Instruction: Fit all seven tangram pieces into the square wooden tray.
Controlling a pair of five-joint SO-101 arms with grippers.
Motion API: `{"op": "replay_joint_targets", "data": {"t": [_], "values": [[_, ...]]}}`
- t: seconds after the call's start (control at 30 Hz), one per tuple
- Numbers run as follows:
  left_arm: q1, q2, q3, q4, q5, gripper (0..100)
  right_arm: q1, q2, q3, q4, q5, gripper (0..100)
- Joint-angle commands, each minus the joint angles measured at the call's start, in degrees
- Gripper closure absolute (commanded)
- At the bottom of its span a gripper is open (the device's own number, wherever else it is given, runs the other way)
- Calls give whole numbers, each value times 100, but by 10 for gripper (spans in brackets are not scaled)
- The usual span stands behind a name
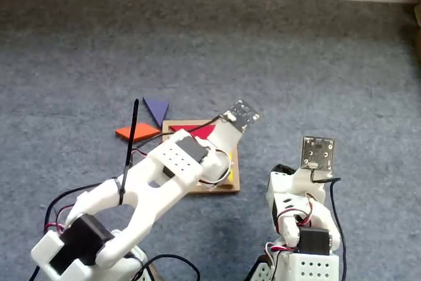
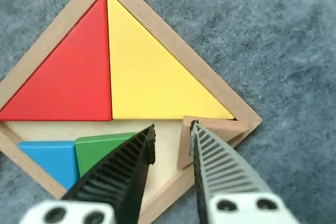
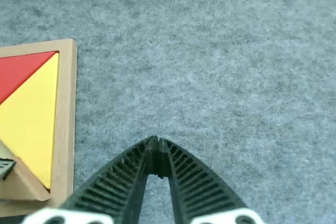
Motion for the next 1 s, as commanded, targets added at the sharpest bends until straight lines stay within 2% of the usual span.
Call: {"op": "replay_joint_targets", "data": {"t": [0.0,0.43,0.63,0.77,0.97], "values": [[-303,48,-92,105,-62,874,75,22,629,-119,-18,994],[-655,-198,-435,580,-70,874,75,22,629,-119,-18,994],[-1165,-1279,-31,589,-70,871,75,22,629,-119,-18,994],[-1745,-1815,303,571,-88,870,75,22,629,-119,-18,994],[-2457,-1657,470,396,-589,873,75,22,629,-110,-18,994]]}}
